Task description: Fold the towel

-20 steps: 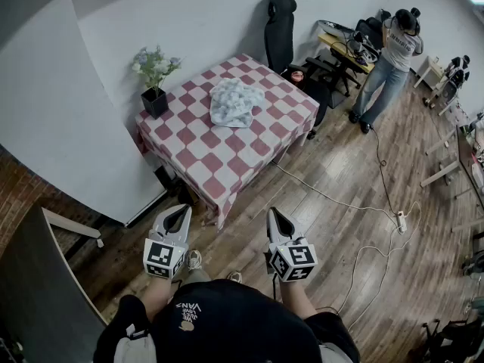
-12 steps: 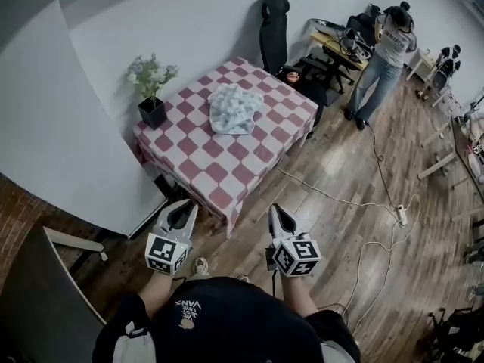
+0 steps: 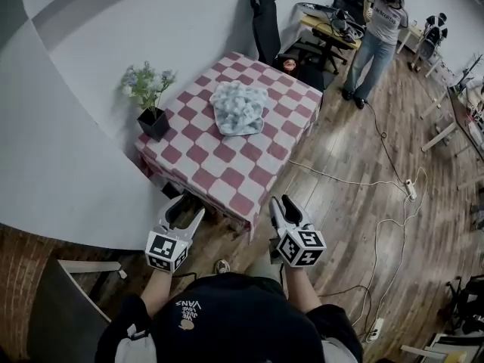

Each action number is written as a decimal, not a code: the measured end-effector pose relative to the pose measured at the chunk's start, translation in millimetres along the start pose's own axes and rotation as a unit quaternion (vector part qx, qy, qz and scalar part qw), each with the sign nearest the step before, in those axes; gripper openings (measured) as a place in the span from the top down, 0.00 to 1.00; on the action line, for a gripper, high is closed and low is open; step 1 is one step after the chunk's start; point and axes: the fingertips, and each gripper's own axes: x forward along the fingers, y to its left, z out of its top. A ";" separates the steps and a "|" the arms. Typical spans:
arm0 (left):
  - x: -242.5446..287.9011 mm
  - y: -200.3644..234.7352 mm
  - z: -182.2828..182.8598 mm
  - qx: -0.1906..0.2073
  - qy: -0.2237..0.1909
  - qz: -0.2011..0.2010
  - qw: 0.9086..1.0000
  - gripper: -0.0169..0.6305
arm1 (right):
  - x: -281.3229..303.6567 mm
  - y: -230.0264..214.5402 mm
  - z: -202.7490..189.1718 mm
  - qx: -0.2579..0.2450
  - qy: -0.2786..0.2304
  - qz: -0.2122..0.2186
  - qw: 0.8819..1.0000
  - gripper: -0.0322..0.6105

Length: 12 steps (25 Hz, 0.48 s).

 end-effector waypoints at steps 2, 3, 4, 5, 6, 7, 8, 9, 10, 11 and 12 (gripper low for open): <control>5.6 9.8 -3.9 -0.001 0.004 -0.003 1.000 0.65 | 7.1 -2.1 -1.2 0.003 0.003 -0.009 1.000 0.74; 9.4 10.8 -5.8 -0.003 0.006 -0.006 1.000 0.64 | 9.3 -5.2 -1.4 0.004 0.005 -0.014 1.000 0.74; 13.9 9.8 -8.1 -0.006 0.008 -0.010 1.000 0.64 | 11.2 -9.5 -1.5 0.005 0.008 -0.020 1.000 0.74; 19.4 8.1 -10.6 -0.008 0.010 -0.015 1.000 0.64 | 14.1 -14.5 -1.2 0.006 0.011 -0.025 1.000 0.74; 26.1 7.1 -12.9 -0.009 0.013 -0.020 1.000 0.64 | 18.8 -19.5 -0.5 0.008 0.013 -0.029 0.999 0.74; 33.7 7.2 -15.0 -0.011 0.017 -0.024 1.000 0.64 | 25.2 -24.1 0.7 0.010 0.015 -0.031 0.999 0.74; 41.7 8.1 -16.4 -0.013 0.020 -0.026 0.999 0.64 | 32.5 -28.3 2.5 0.011 0.017 -0.031 0.999 0.74; 50.1 9.6 -17.2 -0.014 0.022 -0.026 0.999 0.64 | 40.3 -32.5 4.6 0.011 0.018 -0.029 0.999 0.74; 59.0 11.5 -17.3 -0.015 0.022 -0.026 0.999 0.64 | 48.6 -37.3 7.3 0.011 0.018 -0.027 0.999 0.74; 68.6 13.7 -17.0 -0.015 0.022 -0.023 0.999 0.64 | 57.6 -43.0 10.3 0.010 0.019 -0.024 0.999 0.74; 78.8 16.2 -16.2 -0.016 0.022 -0.020 0.999 0.64 | 67.2 -49.6 13.6 0.009 0.020 -0.021 1.000 0.74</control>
